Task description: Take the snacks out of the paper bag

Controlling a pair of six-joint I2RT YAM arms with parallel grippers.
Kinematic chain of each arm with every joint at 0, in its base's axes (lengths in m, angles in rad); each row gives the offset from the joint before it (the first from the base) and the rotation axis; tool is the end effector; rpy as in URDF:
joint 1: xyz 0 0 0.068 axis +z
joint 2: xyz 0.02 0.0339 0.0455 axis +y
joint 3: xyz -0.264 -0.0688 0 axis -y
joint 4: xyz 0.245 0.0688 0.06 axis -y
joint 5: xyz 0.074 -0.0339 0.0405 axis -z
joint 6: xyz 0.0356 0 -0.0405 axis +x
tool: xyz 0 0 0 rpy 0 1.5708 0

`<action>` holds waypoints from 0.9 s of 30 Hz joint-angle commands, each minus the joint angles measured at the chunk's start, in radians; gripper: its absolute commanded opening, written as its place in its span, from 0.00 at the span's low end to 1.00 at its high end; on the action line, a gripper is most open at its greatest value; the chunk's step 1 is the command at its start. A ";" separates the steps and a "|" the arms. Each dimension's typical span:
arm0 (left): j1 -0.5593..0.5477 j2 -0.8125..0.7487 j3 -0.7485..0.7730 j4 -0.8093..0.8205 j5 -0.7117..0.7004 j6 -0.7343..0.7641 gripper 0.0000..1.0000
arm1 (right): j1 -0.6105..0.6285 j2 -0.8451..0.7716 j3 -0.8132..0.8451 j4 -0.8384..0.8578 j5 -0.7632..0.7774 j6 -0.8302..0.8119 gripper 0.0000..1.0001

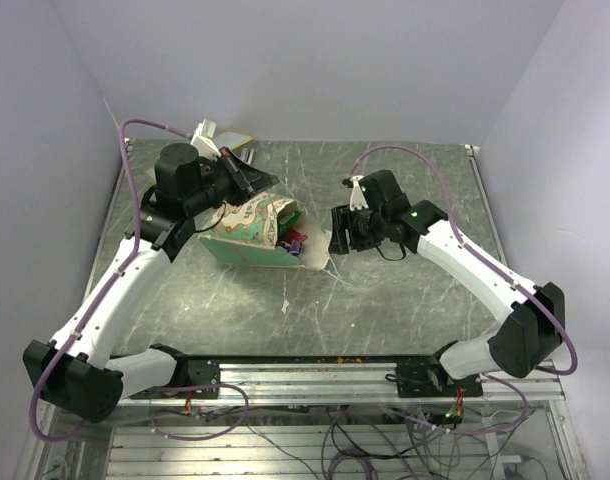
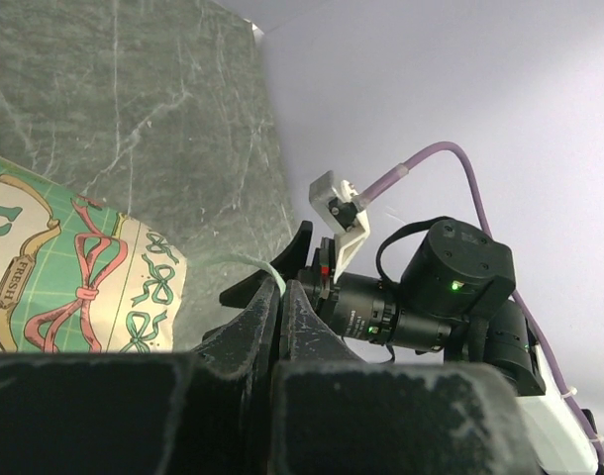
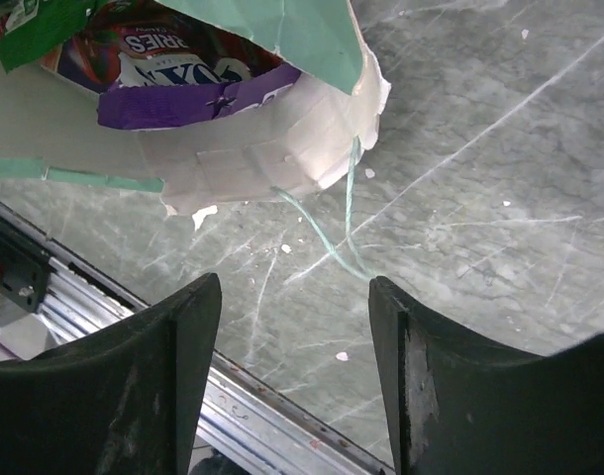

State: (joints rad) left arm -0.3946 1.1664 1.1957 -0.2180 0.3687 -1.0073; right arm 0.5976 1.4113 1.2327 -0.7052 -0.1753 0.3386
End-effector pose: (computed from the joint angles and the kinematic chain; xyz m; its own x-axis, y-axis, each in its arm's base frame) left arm 0.2393 -0.1136 0.4032 -0.6719 -0.5744 -0.4675 0.2197 0.4482 -0.8665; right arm 0.2437 0.1734 0.3054 -0.8173 -0.1606 -0.5534 -0.3965 0.8536 0.3379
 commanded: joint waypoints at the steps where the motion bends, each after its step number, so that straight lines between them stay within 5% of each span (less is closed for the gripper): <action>1: -0.003 -0.029 0.007 -0.005 -0.024 0.006 0.07 | 0.001 -0.031 0.016 0.005 -0.023 -0.065 0.63; 6: -0.003 -0.024 0.050 -0.080 -0.047 0.036 0.07 | 0.017 -0.123 -0.117 0.344 -0.241 -0.118 0.64; 9: -0.002 -0.019 0.086 -0.136 -0.069 0.050 0.07 | 0.018 -0.131 -0.154 0.489 -0.160 -0.027 0.68; 17: 0.000 -0.006 0.102 -0.117 -0.075 0.005 0.07 | 0.048 0.017 -0.132 0.502 -0.054 0.322 0.64; 27: 0.000 0.014 0.134 -0.155 -0.098 -0.008 0.07 | 0.128 0.170 -0.013 0.338 0.071 0.450 0.62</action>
State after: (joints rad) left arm -0.3946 1.1751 1.2671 -0.3603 0.2989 -1.0111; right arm 0.6971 1.5360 1.1702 -0.2859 -0.1829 0.7120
